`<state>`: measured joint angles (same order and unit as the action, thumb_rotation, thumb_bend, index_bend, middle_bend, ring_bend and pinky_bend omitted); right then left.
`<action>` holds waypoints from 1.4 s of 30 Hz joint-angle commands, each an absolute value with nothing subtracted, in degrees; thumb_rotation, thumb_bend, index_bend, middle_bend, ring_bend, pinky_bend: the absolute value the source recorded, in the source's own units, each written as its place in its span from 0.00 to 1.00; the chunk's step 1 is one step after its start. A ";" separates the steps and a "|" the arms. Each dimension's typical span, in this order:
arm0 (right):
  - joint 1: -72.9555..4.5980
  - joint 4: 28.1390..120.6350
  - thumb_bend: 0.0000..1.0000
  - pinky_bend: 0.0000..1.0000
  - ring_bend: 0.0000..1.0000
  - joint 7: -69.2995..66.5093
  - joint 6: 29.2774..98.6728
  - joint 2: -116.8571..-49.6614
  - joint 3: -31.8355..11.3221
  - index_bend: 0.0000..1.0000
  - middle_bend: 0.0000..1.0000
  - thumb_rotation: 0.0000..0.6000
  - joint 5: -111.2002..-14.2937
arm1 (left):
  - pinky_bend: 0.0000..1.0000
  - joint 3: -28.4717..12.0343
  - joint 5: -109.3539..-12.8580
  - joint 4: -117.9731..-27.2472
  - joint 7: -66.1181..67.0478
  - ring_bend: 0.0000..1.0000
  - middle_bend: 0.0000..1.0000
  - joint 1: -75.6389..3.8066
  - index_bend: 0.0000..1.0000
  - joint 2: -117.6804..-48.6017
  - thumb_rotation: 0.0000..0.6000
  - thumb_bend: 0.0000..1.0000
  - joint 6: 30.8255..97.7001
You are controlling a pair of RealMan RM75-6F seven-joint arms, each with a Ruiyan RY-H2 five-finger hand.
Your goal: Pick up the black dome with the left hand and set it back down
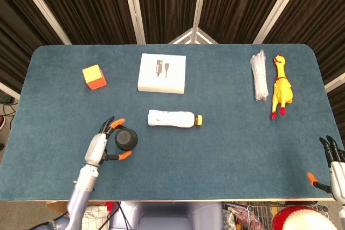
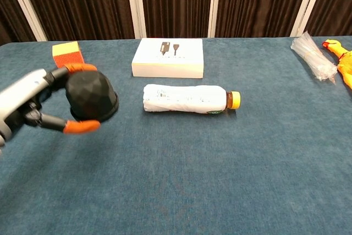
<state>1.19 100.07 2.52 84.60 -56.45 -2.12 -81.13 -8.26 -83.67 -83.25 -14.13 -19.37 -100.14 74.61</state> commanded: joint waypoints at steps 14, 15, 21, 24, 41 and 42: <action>0.55 100.70 0.26 0.19 0.19 2.60 83.33 -56.46 -2.28 0.00 0.00 1.00 -80.71 | 0.00 -11.75 -75.61 -103.98 -14.59 0.00 0.50 -15.95 0.31 -80.03 1.00 0.48 70.33; 0.56 100.72 0.26 0.19 0.19 2.53 83.29 -56.42 -2.25 0.00 0.00 1.00 -80.73 | 0.00 -11.07 -76.39 -104.22 -16.98 0.00 0.51 -15.47 0.31 -79.35 1.00 0.48 70.14; 0.92 100.84 0.26 0.19 0.19 1.84 83.88 -56.02 -2.13 0.00 0.00 1.00 -81.09 | 0.00 -12.09 -75.13 -101.00 -30.47 0.00 0.51 -15.96 0.32 -78.92 1.00 0.48 67.09; 0.72 100.66 0.26 0.19 0.19 1.42 83.65 -55.92 -2.44 0.00 0.00 1.00 -80.71 | 0.00 -12.14 -74.40 -99.82 -32.13 0.00 0.52 -17.25 0.33 -79.46 1.00 0.48 64.45; 0.35 100.62 0.26 0.19 0.19 0.71 82.76 -55.31 -2.61 0.00 0.00 1.00 -80.14 | 0.00 -9.50 -77.96 -102.24 -38.41 0.00 0.51 -20.75 0.35 -71.15 1.00 0.48 62.45; 0.33 100.73 0.26 0.19 0.19 0.75 82.81 -55.29 -2.61 0.00 0.00 1.00 -80.25 | 0.00 -11.52 -74.84 -101.33 -32.64 0.00 0.50 -18.72 0.34 -74.11 1.00 0.48 69.26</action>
